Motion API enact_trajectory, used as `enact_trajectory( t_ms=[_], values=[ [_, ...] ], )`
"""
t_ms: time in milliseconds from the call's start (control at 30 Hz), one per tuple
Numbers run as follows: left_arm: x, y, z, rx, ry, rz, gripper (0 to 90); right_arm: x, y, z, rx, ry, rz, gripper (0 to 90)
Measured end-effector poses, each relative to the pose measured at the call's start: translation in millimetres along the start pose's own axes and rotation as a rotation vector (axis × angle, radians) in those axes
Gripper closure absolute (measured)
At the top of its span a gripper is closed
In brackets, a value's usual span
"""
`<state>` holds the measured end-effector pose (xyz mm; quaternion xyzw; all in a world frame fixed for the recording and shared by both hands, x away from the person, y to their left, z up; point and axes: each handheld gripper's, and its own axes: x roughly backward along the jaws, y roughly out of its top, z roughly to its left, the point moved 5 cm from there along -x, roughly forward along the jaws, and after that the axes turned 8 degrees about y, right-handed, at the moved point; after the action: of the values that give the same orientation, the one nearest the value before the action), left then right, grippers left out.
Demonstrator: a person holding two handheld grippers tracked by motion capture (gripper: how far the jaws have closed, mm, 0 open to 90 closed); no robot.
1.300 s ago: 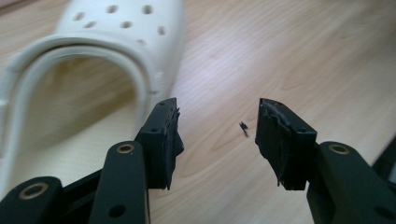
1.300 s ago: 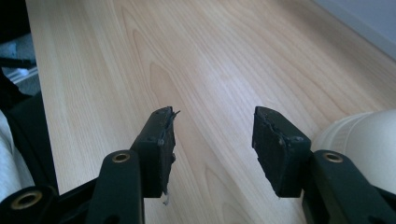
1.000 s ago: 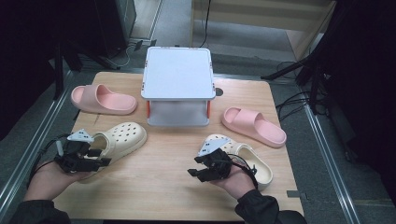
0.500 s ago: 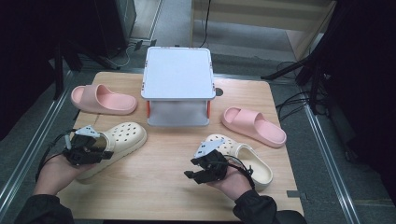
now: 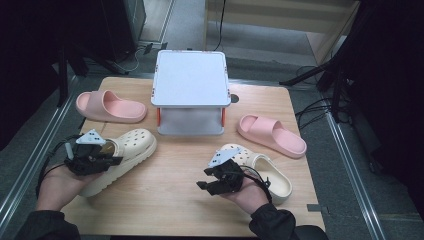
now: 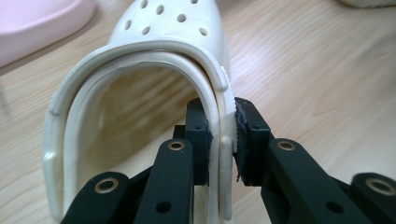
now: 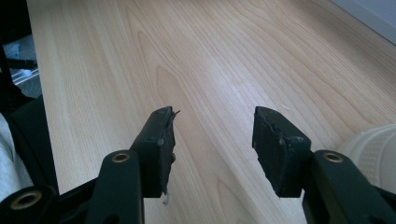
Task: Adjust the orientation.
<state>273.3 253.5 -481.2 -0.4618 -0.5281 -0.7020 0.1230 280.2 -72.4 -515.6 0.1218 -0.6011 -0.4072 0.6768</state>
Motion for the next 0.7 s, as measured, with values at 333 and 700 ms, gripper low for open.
enact_trajectory(
  t_ms=[333,700],
  values=[
    [-13.3,19.8,-47.3,-0.040,-0.098,-0.026,77.2,4.3,1.5,-5.0,-0.009,-0.017,-0.034,49.8],
    [-41.1,37.2,-85.9,-0.097,-0.095,-0.016,77.0,4.8,0.5,-5.6,-0.009,-0.049,-0.063,49.9]
  ],
)
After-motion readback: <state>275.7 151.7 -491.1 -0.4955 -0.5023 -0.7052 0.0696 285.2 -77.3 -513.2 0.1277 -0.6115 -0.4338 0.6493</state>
